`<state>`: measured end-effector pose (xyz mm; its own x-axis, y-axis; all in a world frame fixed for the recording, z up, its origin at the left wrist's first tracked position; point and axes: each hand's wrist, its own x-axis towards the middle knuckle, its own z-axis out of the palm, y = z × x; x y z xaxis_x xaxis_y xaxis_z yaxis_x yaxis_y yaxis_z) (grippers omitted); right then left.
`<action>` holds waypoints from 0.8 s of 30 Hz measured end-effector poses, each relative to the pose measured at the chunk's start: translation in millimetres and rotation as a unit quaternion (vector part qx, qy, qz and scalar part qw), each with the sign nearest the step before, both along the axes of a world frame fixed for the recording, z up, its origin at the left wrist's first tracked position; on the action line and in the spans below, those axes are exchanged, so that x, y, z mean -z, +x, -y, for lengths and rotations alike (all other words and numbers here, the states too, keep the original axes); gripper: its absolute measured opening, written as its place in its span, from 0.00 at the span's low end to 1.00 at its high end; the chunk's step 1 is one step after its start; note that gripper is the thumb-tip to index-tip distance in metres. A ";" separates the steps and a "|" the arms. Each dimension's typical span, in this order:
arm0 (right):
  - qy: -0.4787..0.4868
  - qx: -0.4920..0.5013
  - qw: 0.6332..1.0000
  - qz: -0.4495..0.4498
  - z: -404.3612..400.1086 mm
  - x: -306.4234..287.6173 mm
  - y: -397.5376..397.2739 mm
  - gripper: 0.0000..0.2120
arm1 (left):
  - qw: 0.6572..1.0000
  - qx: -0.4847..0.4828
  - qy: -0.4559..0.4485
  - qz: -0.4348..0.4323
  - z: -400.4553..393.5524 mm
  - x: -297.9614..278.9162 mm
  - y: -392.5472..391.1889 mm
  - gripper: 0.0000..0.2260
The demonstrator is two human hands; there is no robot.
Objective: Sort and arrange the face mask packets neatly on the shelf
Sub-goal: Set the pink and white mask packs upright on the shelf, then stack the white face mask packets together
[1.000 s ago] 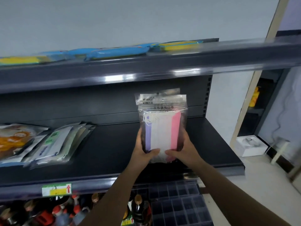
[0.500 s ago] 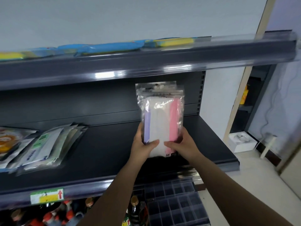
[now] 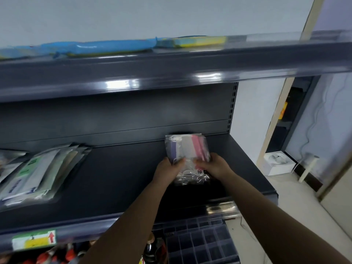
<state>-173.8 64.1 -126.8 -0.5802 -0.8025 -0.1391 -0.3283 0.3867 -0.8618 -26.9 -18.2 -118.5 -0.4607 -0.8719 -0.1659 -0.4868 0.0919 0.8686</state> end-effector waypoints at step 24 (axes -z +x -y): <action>-0.132 -0.272 0.887 -0.349 84.7 -36.4 196.2 0.28 | 0.878 -0.188 -0.331 0.290 42.2 -19.7 219.1 0.24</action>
